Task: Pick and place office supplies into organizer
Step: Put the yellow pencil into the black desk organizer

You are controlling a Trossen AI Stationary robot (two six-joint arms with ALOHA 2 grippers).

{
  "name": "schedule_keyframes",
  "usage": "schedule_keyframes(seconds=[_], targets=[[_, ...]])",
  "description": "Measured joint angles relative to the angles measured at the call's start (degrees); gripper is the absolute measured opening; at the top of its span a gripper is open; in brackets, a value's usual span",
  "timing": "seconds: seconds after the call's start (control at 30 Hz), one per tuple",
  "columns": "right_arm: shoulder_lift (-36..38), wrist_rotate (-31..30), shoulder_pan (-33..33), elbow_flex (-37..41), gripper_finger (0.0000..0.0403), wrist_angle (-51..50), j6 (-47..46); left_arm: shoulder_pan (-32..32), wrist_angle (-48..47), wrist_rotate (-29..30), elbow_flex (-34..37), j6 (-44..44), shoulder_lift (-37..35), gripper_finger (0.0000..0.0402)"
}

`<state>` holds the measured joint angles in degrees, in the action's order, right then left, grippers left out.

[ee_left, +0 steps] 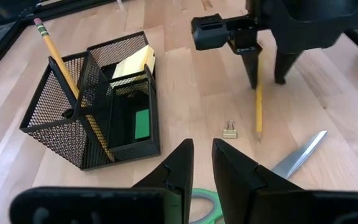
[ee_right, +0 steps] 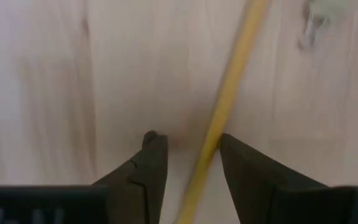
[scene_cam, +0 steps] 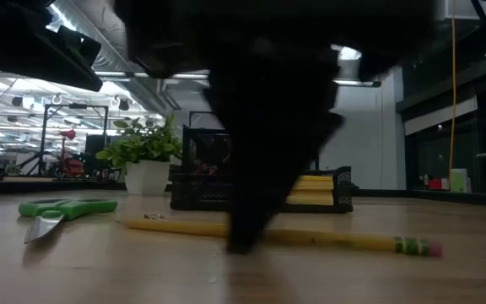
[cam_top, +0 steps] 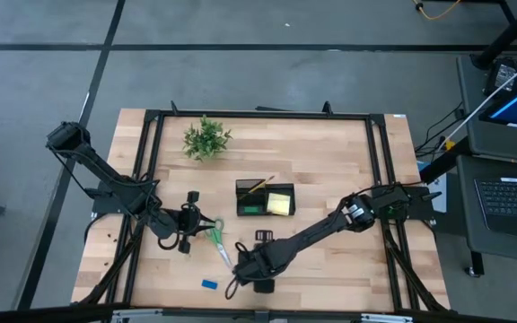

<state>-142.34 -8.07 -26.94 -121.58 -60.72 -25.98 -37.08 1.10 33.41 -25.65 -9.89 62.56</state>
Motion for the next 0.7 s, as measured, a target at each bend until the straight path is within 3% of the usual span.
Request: schedule_keyframes(seconds=[0.33,0.57,0.7], targets=[[0.04,0.48,0.71,0.02,0.0150,-1.59,8.49,0.00,0.00,-0.02,0.00,0.02,0.00,0.0056],[0.04,1.20,2.07,0.09,0.0150,-1.47,4.65,0.00,-0.02,0.00,0.00,0.04,0.00,0.0052],[0.04,5.41,3.57,0.11,0.0150,-1.21,-1.01,0.00,-0.02,-0.01,0.00,0.09,0.00,0.0055]])
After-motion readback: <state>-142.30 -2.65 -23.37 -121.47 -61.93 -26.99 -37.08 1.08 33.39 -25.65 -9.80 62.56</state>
